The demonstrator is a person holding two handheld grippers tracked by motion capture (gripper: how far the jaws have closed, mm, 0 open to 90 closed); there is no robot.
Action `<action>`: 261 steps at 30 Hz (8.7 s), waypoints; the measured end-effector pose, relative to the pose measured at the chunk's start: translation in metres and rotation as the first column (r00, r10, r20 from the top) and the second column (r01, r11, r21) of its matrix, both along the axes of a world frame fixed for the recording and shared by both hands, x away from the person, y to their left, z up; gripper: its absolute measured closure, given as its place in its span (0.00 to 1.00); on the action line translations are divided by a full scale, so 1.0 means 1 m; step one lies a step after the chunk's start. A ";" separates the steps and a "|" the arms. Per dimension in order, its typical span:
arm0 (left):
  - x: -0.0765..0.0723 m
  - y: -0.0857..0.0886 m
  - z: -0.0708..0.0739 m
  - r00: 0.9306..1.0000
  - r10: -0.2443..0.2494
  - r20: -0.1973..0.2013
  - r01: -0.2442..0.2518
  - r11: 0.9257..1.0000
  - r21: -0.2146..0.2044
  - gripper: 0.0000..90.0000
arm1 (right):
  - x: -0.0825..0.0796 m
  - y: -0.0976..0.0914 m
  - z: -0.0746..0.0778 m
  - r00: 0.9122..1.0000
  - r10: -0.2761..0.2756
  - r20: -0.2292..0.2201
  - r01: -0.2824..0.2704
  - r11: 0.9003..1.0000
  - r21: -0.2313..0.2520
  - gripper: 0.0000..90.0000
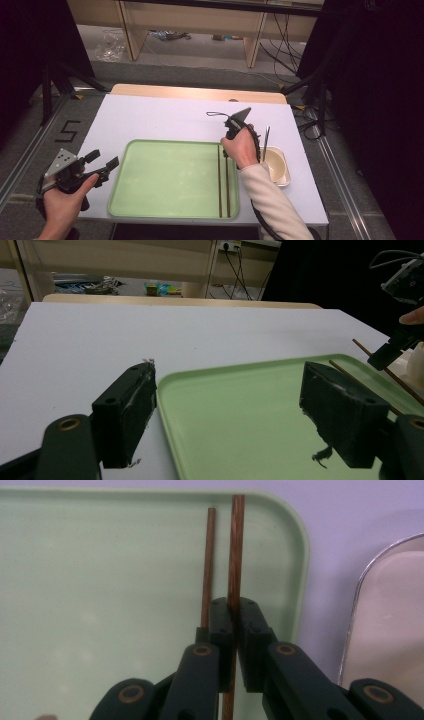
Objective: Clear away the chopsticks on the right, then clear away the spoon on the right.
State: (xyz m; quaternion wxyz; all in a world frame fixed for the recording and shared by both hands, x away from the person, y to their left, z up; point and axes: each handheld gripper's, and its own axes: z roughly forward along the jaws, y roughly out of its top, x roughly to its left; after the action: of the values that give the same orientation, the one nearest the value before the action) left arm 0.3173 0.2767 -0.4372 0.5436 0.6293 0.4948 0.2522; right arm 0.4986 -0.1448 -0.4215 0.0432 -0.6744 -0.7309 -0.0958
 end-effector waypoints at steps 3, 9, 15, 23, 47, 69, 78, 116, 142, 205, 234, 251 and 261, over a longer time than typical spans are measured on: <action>0.000 0.000 0.000 1.000 0.000 -0.002 0.000 1.000 -0.001 0.25 | 0.000 0.003 -0.002 0.998 -0.057 -0.006 0.057 0.998 0.027 0.97; 0.000 0.000 0.000 1.000 0.001 -0.004 -0.001 1.000 -0.002 0.25 | 0.001 0.002 -0.007 1.000 -0.011 -0.007 0.011 1.000 -0.001 0.97; 0.001 0.000 -0.001 1.000 0.001 -0.005 -0.001 1.000 -0.002 0.25 | 0.002 0.004 -0.008 0.999 -0.029 -0.022 0.029 1.000 -0.002 0.97; 0.000 0.000 -0.001 1.000 0.002 -0.006 -0.002 1.000 -0.002 0.25 | 0.003 0.008 -0.013 0.998 -0.052 -0.026 0.051 0.998 -0.026 0.97; 0.000 0.000 0.000 1.000 0.002 -0.002 -0.002 1.000 0.001 0.25 | 0.006 0.007 -0.021 0.999 -0.033 -0.024 0.032 0.999 -0.018 0.87; 0.000 0.001 -0.001 1.000 0.001 0.002 -0.001 1.000 0.005 0.25 | -0.026 -0.060 0.082 0.922 0.302 0.242 -0.305 0.952 -0.026 0.60; 0.000 0.000 -0.001 1.000 0.002 0.003 -0.002 1.000 0.006 0.25 | -0.031 -0.111 0.102 0.947 0.132 0.292 -0.144 0.989 0.019 0.62; -0.001 0.001 0.000 1.000 0.000 0.009 0.000 1.000 0.001 0.25 | -0.018 -0.135 0.075 0.977 0.026 0.211 -0.052 0.992 0.115 0.63; -0.001 0.000 -0.001 1.000 -0.002 0.001 0.002 1.000 0.005 0.26 | 0.003 -0.135 0.041 0.988 0.032 0.148 -0.047 0.994 0.095 0.82; 0.000 0.000 -0.001 1.000 -0.006 -0.002 0.006 1.000 0.005 0.26 | -0.009 -0.128 0.080 0.974 0.015 0.225 -0.028 0.998 0.054 1.00; 0.000 0.000 -0.001 1.000 -0.008 -0.003 0.008 1.000 0.002 0.26 | -0.020 -0.125 0.101 0.966 -0.010 0.259 -0.028 0.990 0.140 1.00; 0.000 0.000 -0.001 1.000 -0.008 -0.006 0.008 1.000 0.000 0.26 | -0.026 -0.118 0.112 0.974 -0.054 0.221 0.003 0.975 0.223 1.00; 0.000 0.000 -0.001 1.000 -0.007 -0.006 0.007 1.000 -0.001 0.26 | -0.025 -0.114 0.109 0.970 -0.006 0.242 -0.052 0.971 0.235 1.00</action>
State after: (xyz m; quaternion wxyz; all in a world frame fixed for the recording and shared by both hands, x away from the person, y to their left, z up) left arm 0.3170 0.2770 -0.4385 0.5432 0.6317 0.4942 0.2483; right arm 0.4739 -0.2591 -0.3129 0.0364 -0.6390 -0.7216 -0.2638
